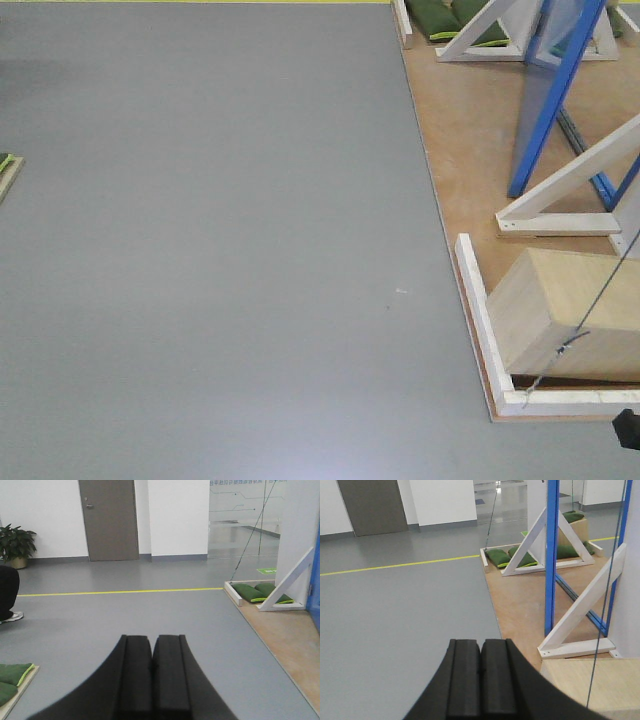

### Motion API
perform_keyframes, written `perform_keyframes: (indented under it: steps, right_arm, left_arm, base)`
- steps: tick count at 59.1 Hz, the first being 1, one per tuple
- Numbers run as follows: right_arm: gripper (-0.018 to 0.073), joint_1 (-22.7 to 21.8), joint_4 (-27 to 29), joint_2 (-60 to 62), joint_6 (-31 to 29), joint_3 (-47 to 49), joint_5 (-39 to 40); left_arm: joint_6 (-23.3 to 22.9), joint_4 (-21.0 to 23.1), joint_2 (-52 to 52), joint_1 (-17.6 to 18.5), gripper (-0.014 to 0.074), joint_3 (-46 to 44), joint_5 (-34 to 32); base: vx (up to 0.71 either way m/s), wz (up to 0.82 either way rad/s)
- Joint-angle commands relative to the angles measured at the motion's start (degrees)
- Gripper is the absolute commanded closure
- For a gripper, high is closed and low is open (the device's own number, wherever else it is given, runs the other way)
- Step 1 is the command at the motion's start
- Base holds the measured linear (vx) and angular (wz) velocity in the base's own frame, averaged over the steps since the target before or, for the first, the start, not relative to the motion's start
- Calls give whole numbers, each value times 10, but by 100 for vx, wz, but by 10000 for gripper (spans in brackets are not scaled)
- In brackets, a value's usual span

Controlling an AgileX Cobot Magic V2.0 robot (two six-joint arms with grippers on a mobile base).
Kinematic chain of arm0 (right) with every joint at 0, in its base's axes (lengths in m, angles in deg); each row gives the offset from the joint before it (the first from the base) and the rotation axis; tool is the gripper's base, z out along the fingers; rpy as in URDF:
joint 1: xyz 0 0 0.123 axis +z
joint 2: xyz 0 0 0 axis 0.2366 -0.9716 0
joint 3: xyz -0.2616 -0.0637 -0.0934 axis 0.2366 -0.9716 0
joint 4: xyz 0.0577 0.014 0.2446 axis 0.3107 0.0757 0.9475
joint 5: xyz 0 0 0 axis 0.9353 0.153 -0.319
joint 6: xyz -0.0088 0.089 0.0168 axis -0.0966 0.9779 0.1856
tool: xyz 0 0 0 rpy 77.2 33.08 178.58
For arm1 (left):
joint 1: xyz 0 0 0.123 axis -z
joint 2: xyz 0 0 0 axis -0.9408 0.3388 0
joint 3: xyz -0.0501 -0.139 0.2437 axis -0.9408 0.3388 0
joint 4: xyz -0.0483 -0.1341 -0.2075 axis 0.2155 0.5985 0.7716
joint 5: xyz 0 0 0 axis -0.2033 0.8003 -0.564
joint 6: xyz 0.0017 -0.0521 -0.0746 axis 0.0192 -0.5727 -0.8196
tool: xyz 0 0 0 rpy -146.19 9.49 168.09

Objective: Move to blue door and open it
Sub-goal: 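Drive the base alongside the platform until the blue door is beside it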

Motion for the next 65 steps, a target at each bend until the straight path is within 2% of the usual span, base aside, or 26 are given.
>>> perform_keyframes:
  steps: [1, 65]
  right_arm:
    - [561, -4, -2, 9, -1, 0, 48]
    - [561, -4, -2, 9, -1, 0, 48]
  left_arm:
    - [-4, 1, -9, 4, 524, -17, -46]
    - [-4, 1, -9, 4, 524, -17, -46]
  base:
    - [51, 3]
    - [48, -2]
